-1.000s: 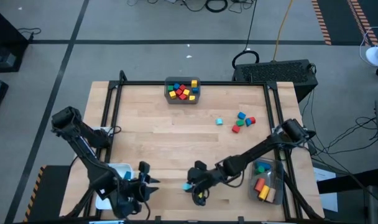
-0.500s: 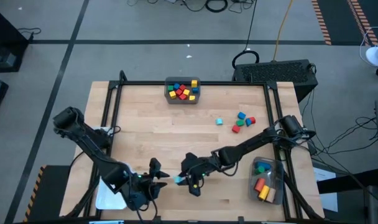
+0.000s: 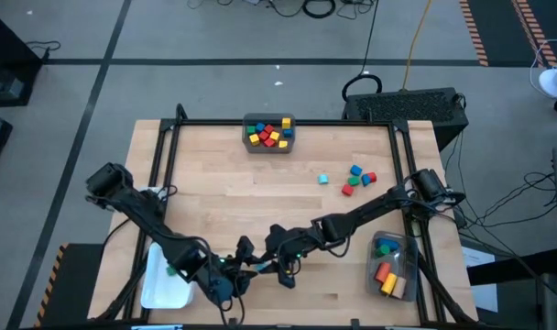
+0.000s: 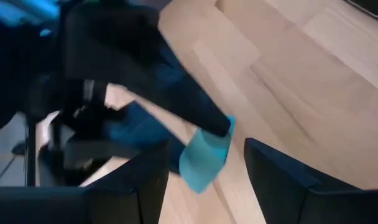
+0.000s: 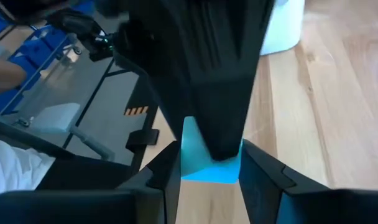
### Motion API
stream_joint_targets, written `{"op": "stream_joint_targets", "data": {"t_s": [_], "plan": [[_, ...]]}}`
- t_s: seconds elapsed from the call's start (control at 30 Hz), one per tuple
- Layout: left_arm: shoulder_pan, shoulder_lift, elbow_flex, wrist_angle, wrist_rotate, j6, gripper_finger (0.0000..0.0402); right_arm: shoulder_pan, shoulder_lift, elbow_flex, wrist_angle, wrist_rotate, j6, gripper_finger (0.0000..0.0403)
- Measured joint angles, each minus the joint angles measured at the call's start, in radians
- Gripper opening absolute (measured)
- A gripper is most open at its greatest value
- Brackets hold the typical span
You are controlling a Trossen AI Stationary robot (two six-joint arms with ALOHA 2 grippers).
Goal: Sort blocks by size
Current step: Put the light blue half circle block into the white bin
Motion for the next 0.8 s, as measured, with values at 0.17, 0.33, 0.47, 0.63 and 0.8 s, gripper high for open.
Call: {"op": "stream_joint_targets", "data": {"t_s": [0.17, 0.33, 0.47, 0.63, 0.8], "plan": [[0.024, 0.017, 0.000, 0.050, 0.053, 0.072, 0.0208, 0.000, 0.000, 0.000, 0.002, -0.025, -0.004, 0.0117], [0.037, 0.020, 0.000, 0.056, 0.072, 0.076, 0.0203, 0.000, 0.000, 0.000, 0.009, -0.026, -0.014, 0.0117], [0.040, 0.020, 0.000, 0.057, 0.077, 0.076, 0.0173, 0.000, 0.000, 0.000, 0.017, -0.027, -0.014, 0.0117], [0.040, 0.020, 0.000, 0.055, 0.094, 0.081, 0.0120, 0.000, 0.000, 0.000, 0.022, -0.030, -0.012, 0.0118], [0.039, 0.020, 0.000, 0.052, 0.095, 0.086, 0.0095, 0.000, 0.000, 0.000, 0.022, -0.036, -0.010, 0.0119]]}}
